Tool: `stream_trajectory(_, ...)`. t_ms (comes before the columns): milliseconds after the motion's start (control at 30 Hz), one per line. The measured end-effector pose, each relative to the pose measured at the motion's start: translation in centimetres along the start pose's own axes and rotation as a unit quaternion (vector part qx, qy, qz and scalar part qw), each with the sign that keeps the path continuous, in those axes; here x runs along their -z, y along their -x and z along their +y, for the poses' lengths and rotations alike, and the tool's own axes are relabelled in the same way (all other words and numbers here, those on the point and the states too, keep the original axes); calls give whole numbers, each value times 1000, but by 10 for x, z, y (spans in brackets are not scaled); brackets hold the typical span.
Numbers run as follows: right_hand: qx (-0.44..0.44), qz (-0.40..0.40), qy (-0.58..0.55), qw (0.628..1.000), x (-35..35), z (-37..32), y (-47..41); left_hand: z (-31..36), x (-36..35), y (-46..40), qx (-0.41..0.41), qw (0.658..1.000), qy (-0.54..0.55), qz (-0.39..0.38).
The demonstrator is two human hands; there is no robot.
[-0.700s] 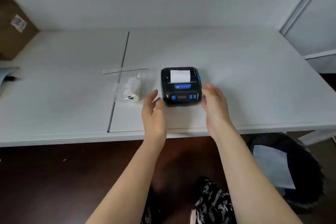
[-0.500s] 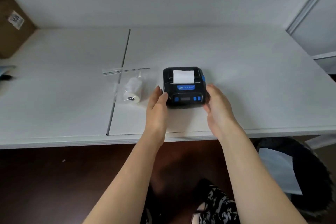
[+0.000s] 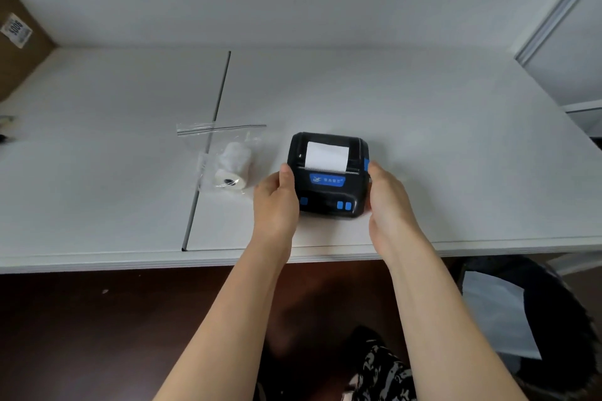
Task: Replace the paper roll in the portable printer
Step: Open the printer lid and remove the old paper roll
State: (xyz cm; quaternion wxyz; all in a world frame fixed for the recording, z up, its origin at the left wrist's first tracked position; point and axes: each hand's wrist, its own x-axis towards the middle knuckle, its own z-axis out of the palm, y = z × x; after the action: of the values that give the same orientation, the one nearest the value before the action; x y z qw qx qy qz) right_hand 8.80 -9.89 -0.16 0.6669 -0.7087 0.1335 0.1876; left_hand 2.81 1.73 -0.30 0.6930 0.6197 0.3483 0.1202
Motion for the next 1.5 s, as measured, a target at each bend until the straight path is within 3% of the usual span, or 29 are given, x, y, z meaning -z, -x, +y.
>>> stream_trajectory(300, 20, -39, -79, 996, 4, 4, 0, -9, -5, -8, 28, 999, 36, 3)
stream_trajectory(433, 33, -64, -99, 992, 4, 5, -4, -11, -9, -5, 3, 998, 68, -2)
stream_trajectory(867, 47, -19, -104, 993, -4, 1, -22, -12, -15, -9, -70, 996, 57, 3)
stream_trajectory(1200, 9, -48, -153, 987, 3, -6, -23, -9, -15, -9, -62, 996, 70, 9)
stream_trajectory(1500, -12, -25, -144, 989, 8, -10, -26, -7, -16, -9, -35, 993, 114, 9)
